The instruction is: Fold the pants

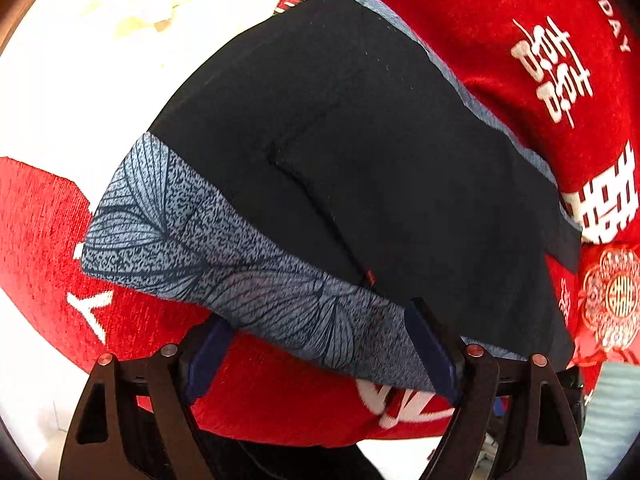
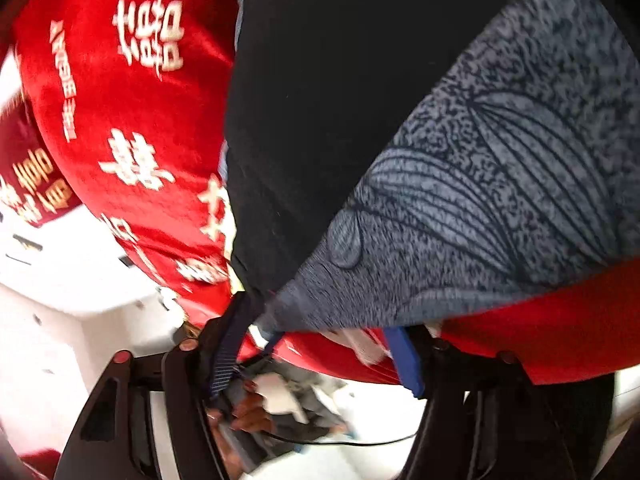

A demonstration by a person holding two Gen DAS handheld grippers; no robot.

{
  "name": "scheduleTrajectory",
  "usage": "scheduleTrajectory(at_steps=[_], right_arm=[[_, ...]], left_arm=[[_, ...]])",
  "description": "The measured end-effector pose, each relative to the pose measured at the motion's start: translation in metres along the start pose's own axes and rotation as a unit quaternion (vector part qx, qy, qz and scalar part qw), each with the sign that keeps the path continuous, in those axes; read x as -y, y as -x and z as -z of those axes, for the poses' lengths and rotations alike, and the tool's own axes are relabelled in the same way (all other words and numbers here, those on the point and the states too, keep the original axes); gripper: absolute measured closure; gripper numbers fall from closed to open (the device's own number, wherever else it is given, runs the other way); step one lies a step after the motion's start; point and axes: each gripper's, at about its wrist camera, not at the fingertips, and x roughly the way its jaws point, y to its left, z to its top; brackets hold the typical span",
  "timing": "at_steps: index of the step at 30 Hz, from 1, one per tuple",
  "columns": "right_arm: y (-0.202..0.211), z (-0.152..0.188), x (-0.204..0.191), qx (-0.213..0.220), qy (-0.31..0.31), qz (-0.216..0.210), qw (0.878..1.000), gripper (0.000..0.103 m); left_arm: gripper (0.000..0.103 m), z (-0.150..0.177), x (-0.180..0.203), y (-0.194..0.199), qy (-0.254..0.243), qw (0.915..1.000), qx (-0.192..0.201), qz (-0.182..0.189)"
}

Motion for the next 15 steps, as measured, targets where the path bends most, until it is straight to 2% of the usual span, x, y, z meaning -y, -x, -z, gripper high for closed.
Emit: scheduleTrajectory(at_steps=[1, 2, 3, 6, 9, 12, 15], right_arm=[[-0.002, -0.001, 0.000, 0.003, -0.016, -0.004, 1.000, 0.066], [-0.002, -0.001, -0.002, 0.006, -0.024, 0.002, 1.000, 0.088], [-0.001, -0.001, -0.005, 0.012, -0.026, 0.011, 1.000, 0.096], [0.004, 0.000, -0.042, 0.007, 0.031, 0.044, 0.999, 0.096], [0.010, -0.012, -0.086, -0.013, 0.107, 0.072, 0.992, 0.096], [0.011, -0.031, -0.121, -0.025, 0.152, 0.079, 0.985, 0.096], [0.008, -0.061, -0.158, -0.034, 0.190, 0.078, 0.978, 0.096]], left_arm=[[0.042, -0.002, 0.001, 0.000, 0.003, 1.0000, 0.004, -0.006], [0.059, -0.004, 0.000, 0.001, 0.002, 1.0000, 0.005, -0.007], [0.078, -0.007, -0.004, 0.003, 0.004, 1.0000, 0.003, 0.001], [0.081, -0.014, -0.008, 0.016, 0.015, 0.9996, -0.002, 0.022], [0.081, -0.022, 0.005, 0.036, -0.006, 0.9996, 0.015, 0.023], [0.081, -0.034, 0.025, 0.049, -0.020, 0.9989, 0.034, 0.026], [0.081, -0.059, 0.048, 0.058, -0.026, 0.9974, 0.060, 0.028]])
